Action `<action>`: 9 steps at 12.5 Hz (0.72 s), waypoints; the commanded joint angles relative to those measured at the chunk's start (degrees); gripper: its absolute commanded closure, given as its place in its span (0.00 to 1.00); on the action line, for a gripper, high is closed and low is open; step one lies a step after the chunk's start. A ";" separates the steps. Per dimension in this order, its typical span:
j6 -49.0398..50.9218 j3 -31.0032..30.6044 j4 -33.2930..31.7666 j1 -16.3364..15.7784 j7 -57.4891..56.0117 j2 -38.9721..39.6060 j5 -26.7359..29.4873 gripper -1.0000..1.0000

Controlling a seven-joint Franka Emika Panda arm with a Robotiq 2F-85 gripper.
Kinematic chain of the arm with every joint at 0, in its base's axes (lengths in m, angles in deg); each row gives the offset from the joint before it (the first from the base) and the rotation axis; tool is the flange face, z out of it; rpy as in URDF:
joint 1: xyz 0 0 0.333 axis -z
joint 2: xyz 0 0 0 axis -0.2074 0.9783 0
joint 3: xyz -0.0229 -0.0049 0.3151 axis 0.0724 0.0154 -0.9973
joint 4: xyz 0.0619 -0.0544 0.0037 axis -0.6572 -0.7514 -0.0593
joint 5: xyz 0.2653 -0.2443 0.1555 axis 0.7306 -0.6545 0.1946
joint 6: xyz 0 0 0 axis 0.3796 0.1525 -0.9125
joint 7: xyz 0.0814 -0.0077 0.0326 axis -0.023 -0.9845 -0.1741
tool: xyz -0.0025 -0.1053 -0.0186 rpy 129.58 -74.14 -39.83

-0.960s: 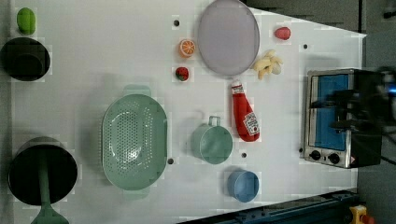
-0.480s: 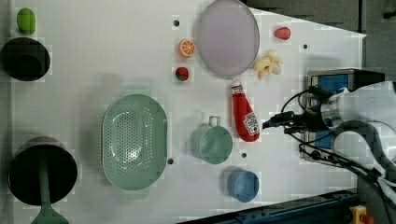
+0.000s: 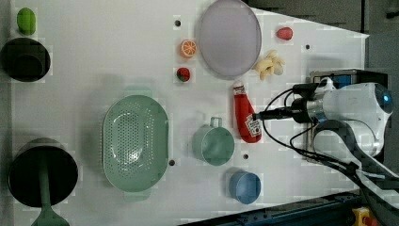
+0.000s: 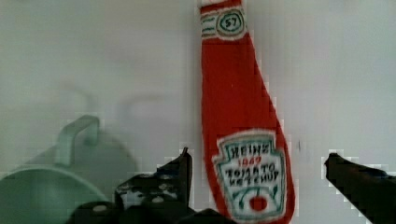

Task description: Pick Ketchup from the table and place it in strainer.

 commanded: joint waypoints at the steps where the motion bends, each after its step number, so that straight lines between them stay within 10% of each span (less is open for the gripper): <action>1: -3.33 -0.13 -0.26 0.64 -4.44 3.90 -2.43 0.00; 9: -9.85 -0.06 -0.38 0.55 -4.44 11.24 -2.47 0.03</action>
